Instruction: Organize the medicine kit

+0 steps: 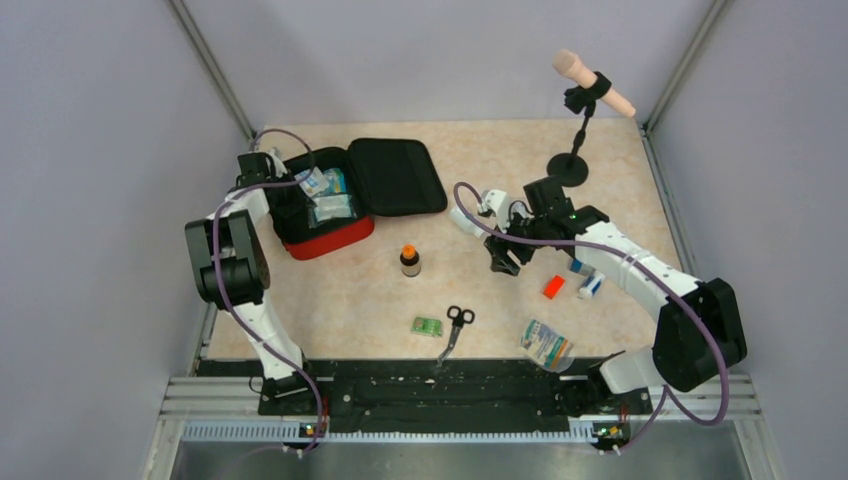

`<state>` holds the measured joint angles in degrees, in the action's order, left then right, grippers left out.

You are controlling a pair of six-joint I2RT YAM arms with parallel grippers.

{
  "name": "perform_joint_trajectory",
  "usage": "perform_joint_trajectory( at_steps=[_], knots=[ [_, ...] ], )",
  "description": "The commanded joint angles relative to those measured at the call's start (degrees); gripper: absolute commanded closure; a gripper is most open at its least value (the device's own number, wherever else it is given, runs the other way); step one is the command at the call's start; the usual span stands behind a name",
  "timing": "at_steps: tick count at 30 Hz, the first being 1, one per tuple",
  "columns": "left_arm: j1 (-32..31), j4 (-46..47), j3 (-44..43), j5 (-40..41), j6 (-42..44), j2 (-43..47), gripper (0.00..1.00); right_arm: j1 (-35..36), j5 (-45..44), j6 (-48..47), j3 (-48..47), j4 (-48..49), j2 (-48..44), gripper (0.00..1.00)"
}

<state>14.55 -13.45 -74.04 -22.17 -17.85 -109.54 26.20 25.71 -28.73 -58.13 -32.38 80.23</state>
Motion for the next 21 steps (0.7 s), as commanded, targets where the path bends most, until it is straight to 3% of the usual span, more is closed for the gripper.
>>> perform_joint_trajectory(
  at_steps=[1,6,11,21],
  knots=[
    [0.2,0.2,-4.0,0.0,0.3,-2.3,0.81,0.1,1.7,0.1,-1.2,0.7,-0.5,0.34],
    [0.2,-1.1,-4.4,0.2,0.7,-2.6,0.67,0.1,1.6,0.0,-0.8,0.6,-1.3,0.34],
    [0.2,-1.8,-2.9,1.0,2.6,1.0,0.38,0.1,1.7,-0.1,-0.4,0.5,-1.5,0.34],
    [0.3,-6.5,-1.3,2.5,8.7,11.1,0.26,0.1,-2.0,-1.4,-0.9,1.2,-1.9,0.32]
  ],
)
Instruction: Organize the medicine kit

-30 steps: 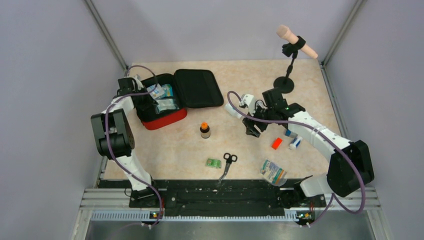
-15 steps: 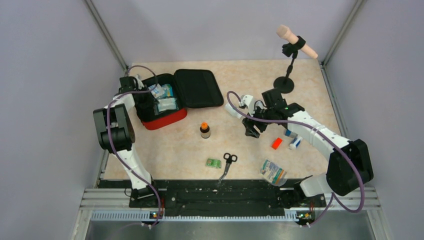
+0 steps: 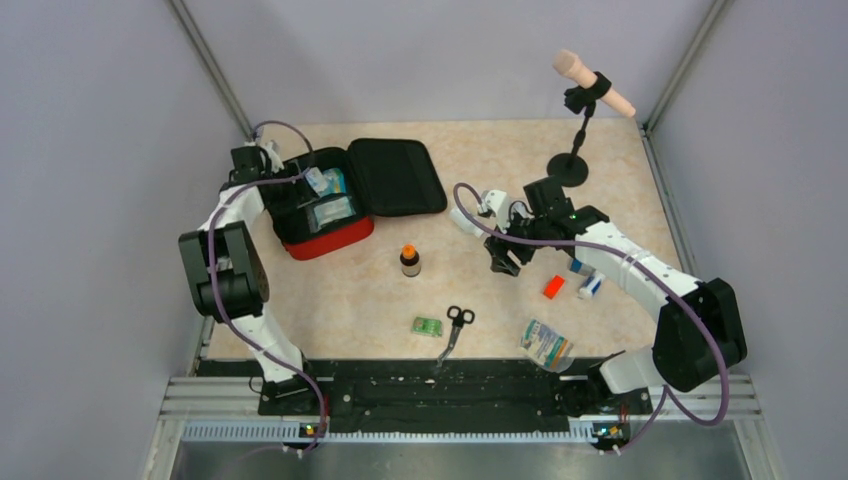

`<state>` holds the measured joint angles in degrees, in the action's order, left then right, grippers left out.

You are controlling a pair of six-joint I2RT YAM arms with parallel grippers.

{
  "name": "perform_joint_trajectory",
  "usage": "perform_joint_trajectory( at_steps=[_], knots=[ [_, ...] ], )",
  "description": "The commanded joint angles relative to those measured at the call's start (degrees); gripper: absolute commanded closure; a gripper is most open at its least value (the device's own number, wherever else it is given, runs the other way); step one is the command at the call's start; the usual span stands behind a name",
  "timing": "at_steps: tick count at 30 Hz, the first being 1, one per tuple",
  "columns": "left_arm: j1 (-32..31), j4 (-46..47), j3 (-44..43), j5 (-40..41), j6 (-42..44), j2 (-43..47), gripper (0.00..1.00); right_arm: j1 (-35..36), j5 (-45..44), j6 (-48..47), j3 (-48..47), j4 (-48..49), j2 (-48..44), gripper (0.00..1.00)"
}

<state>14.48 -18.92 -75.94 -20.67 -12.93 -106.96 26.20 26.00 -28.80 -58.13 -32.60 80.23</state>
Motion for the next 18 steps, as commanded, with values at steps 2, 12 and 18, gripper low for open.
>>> perform_joint_trajectory(
  at_steps=[2,12,18],
  knots=[
    [0.4,-0.5,1.3,1.3,5.3,12.0,0.20,0.1,-6.6,-1.4,0.1,3.9,-2.5,0.30],
    [0.1,-0.2,4.4,-11.6,12.1,28.0,0.01,-2.2,-22.6,11.2,-4.5,9.8,4.7,0.33],
    [1.8,11.4,14.3,-19.2,-17.0,36.8,0.01,-2.5,-30.1,18.2,-4.4,15.7,8.7,0.39]
  ],
)
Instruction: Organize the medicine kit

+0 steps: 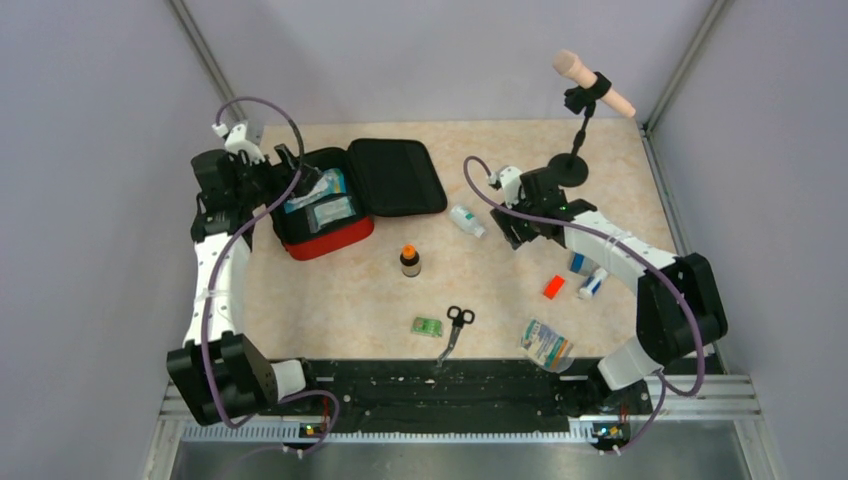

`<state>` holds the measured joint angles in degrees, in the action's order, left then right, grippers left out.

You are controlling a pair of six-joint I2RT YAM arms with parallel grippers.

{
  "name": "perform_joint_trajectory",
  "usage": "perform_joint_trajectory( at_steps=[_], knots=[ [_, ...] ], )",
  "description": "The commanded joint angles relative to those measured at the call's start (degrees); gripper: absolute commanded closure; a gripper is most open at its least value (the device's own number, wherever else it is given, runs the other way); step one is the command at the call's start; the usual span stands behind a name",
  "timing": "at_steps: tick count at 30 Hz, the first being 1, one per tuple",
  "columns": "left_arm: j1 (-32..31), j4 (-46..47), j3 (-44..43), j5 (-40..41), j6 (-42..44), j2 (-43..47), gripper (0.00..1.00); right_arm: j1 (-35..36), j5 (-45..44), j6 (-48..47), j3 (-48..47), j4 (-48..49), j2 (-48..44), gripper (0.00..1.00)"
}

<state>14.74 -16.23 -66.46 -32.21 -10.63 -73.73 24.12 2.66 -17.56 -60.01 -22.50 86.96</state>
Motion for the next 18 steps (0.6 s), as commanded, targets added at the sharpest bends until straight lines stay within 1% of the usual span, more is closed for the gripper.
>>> perform_joint_trajectory(
  at_steps=[1,2,3,4,5,6,8,9,12,15,18],
  knots=[
    [1.9,11.0,6.1,-11.0,-23.2,2.9,0.01,-0.4,-7.9,8.2,-2.6,6.7,2.9,0.42],
    [2.1,14.3,7.8,-14.6,-26.0,1.5,0.01,-0.3,-8.7,9.3,-2.9,7.7,4.1,0.43],
    [2.3,20.2,9.7,-17.4,-29.8,0.9,0.01,-0.3,-9.2,10.2,-3.5,7.9,5.4,0.44],
    [2.8,24.3,11.6,-19.3,-32.0,0.6,0.01,-0.4,-9.8,11.2,-4.9,7.4,7.6,0.44],
    [2.8,26.3,12.9,-20.1,-32.4,0.6,0.02,-0.4,-10.7,11.9,-5.9,7.0,9.2,0.44],
    [2.7,25.0,12.8,-19.9,-31.4,0.6,0.04,-0.3,-11.5,12.5,-6.5,7.0,10.4,0.45],
    [2.4,19.9,10.9,-18.1,-27.8,1.0,0.13,-0.7,-11.1,13.2,-7.3,7.5,12.4,0.45],
    [2.3,18.4,10.6,-16.8,-26.8,1.6,0.14,-0.8,-10.6,13.6,-7.5,7.8,13.2,0.45],
    [2.3,20.2,12.0,-16.2,-27.6,3.9,0.15,-0.8,-10.8,13.9,-8.9,7.9,15.9,0.45],
    [2.3,21.1,13.5,-17.3,-28.9,4.4,0.16,-1.0,-11.9,13.7,-9.6,8.9,17.9,0.46],
    [2.3,20.8,14.0,-16.0,-28.6,5.1,0.17,-1.0,-12.6,13.5,-10.7,9.1,20.2,0.47]
  ],
)
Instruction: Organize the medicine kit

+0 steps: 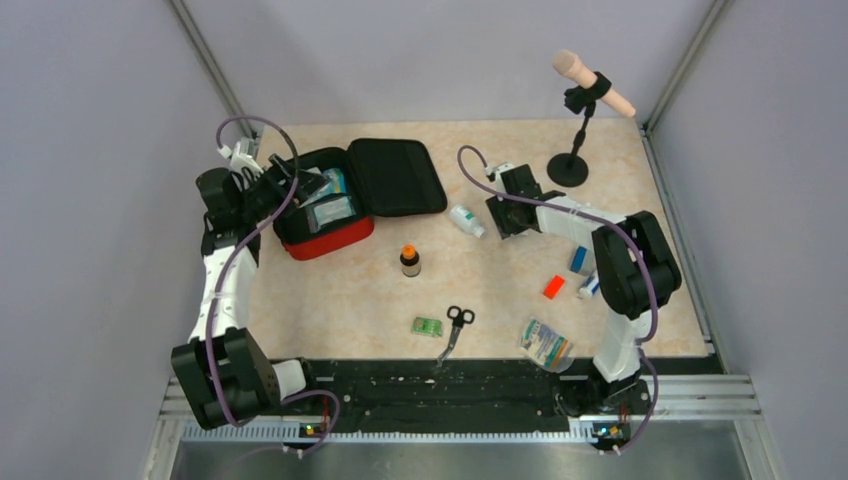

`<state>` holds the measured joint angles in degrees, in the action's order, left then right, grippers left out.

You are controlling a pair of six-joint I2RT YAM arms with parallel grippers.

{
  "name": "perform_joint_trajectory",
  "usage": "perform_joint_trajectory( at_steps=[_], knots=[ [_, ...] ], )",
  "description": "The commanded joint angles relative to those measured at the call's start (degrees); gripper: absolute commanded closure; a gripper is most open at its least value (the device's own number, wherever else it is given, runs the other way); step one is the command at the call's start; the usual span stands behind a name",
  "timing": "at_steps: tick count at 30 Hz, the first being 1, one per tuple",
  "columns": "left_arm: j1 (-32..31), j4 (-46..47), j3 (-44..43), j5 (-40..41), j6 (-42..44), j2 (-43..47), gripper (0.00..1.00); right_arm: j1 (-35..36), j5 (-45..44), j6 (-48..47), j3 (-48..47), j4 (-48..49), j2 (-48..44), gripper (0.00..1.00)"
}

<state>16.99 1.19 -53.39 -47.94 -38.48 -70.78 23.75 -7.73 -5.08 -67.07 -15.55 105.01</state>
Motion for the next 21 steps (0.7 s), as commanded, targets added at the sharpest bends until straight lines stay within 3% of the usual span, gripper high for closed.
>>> perform_joint_trajectory(
  at_steps=[1,4,5,9,11,21],
  knots=[
    [0.1,3.1,0.9,0.2,-0.5,2.2,0.18,-0.6,-2.4,0.8,-4.1,2.0,2.9,0.47],
    [0.0,2.7,0.7,1.3,-0.3,2.4,0.19,-0.6,-2.7,0.6,-4.4,1.8,4.5,0.62],
    [0.1,2.7,0.8,1.9,-0.3,2.6,0.19,-0.6,-2.7,0.2,-4.4,1.7,4.6,0.75],
    [0.2,2.8,1.4,4.6,-0.9,2.3,0.20,-0.7,-4.7,-0.9,-3.4,1.8,4.2,0.84],
    [0.2,3.7,2.1,4.7,-1.7,2.1,0.20,-0.8,-4.5,-1.2,-3.0,1.8,3.6,0.98],
    [0.1,4.0,4.1,6.2,-1.5,3.2,0.22,-0.5,5.1,-3.9,1.2,2.8,-11.5,1.00]
  ],
)
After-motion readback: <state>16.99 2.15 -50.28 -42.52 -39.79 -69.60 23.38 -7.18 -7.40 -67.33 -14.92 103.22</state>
